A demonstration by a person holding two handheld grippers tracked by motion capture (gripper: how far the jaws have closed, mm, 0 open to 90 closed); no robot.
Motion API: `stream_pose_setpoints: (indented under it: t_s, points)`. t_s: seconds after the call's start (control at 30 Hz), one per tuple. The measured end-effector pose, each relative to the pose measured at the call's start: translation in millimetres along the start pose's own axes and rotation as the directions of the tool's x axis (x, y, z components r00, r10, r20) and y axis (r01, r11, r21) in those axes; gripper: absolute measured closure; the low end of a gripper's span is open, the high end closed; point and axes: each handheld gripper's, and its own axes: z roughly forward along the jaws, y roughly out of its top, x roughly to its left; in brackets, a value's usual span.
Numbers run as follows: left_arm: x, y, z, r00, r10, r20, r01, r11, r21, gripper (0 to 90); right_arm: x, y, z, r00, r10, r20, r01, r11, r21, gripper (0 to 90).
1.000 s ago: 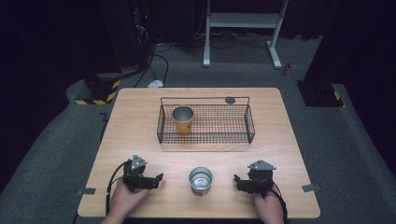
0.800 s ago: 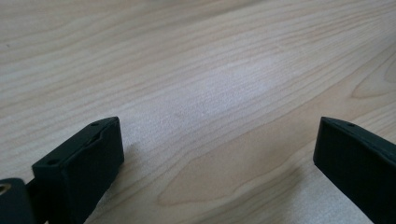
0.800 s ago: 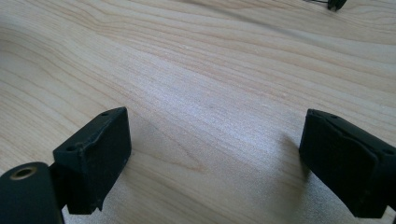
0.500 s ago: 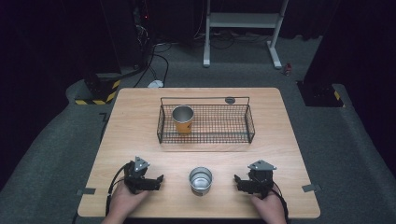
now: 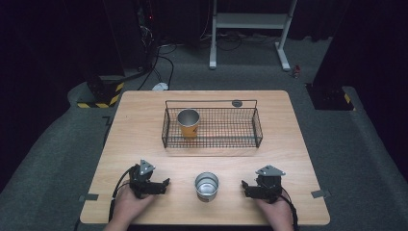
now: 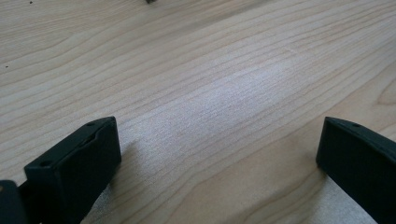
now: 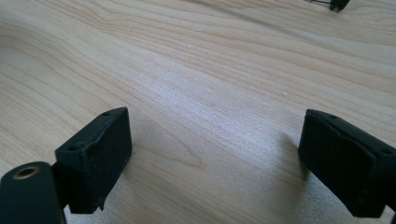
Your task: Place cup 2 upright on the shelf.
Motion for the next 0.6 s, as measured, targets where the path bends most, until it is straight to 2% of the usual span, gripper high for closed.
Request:
stream_pose_setpoints:
  t_s: [0.13, 0.27, 0.33, 0.6]
  points:
    - [0.0, 0.0, 0.0, 1.0, 0.0, 0.0, 0.0, 1.0, 0.0, 0.2, -0.3, 0.5, -3.5, 0.9999, 0.011, -0.006, -0.011, 0.9997, -0.021, 11.8]
    - [-0.1, -0.1, -0.1, 1.0, -0.002, -0.002, 0.002, 1.0, 0.0, 0.3, 1.5, 2.7, -6.8, 0.9999, -0.011, -0.003, 0.01, 0.9992, -0.039, 10.8]
    - [-1.2, -0.5, -0.5, 0.9999, -0.011, -0.012, 0.011, 0.9999, -0.001, 0.3, 2.9, 4.1, -9.2, 1.0, -0.007, -0.004, 0.007, 0.9988, -0.048, 10.6]
    - [-1.6, -0.7, -0.6, 0.9997, -0.015, -0.018, 0.015, 0.9999, -0.001, 0.3, 6.8, 9.4, -21.6, 0.9992, -0.032, -0.024, 0.029, 0.9929, -0.116, 10.1]
